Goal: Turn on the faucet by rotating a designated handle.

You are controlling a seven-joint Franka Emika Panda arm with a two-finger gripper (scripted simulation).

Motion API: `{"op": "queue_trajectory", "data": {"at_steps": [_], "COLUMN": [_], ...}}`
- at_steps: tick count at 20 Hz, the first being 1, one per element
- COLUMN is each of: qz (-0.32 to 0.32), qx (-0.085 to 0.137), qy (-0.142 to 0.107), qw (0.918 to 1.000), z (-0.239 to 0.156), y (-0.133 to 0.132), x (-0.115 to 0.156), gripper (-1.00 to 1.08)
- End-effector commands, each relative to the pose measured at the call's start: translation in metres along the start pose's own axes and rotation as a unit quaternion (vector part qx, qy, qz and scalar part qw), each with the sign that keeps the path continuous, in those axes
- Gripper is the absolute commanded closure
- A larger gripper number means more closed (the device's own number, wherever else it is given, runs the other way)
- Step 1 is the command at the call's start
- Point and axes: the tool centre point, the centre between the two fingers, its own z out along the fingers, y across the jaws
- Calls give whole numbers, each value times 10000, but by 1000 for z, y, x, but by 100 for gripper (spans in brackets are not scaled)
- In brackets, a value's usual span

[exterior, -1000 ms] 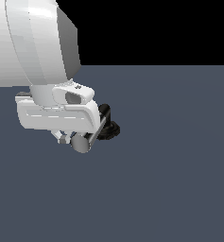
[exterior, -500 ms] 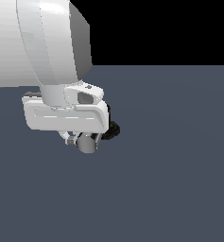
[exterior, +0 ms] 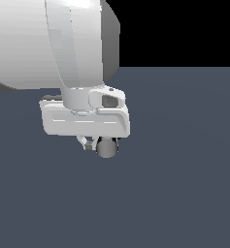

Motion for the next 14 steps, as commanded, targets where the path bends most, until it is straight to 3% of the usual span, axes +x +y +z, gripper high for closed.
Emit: {"op": "queue_trajectory", "data": {"at_steps": [1,14], "qz": [240,240], "qx": [6,6], "qy": [32,32], "qw": [9997,9997], "z": [1,2], "y": [32,96], "x": [10,12], "gripper": [108,108]}}
